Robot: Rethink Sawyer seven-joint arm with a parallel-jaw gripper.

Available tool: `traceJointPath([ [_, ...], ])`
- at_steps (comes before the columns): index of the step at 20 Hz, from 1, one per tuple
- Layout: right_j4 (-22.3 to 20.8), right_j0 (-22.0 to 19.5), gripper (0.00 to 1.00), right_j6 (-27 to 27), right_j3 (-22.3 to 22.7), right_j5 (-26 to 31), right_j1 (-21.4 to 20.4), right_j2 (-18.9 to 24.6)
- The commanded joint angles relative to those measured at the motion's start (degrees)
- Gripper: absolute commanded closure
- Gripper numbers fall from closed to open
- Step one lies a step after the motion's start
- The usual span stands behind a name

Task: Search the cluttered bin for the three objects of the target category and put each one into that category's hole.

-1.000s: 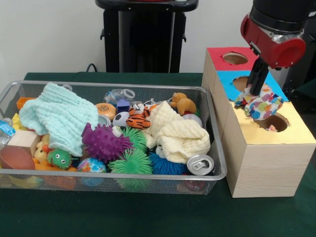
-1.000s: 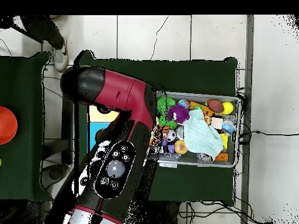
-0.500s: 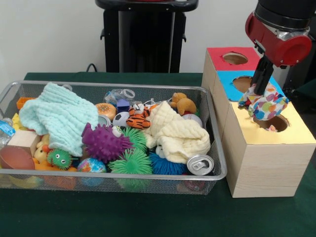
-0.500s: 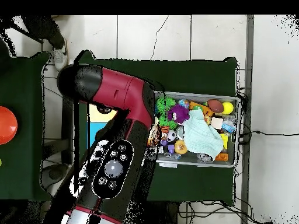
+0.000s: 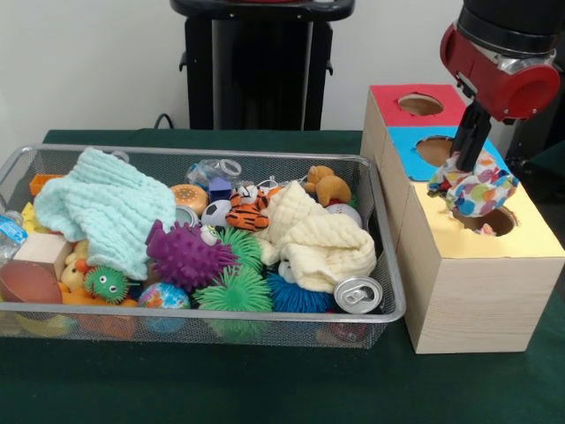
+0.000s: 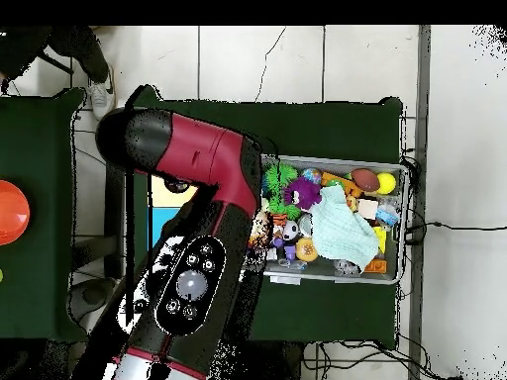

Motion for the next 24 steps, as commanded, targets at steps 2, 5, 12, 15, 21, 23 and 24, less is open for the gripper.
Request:
traceJointPath([
  [2,1.73,-0.66,1.00,17.61,1.01,2.94,2.76,3.30],
  [5,1.77,-0.52,1.00,17.81,0.99,2.93,2.78,3.23],
  [12,1.73,-0.34,1.00,18.03,0.22,3.65,2.94,3.07],
  [15,1.85,-0.23,1.00,17.59,0.95,3.29,2.42,3.32],
  [21,2.05,0.49,1.00,18.13,2.00,2.61,2.03,3.21],
  [23,2.11,0.69,1.00,18.46,2.06,2.68,1.95,3.09],
  [24,2.13,0.86,1.00,18.71,2.14,2.69,1.91,2.98],
])
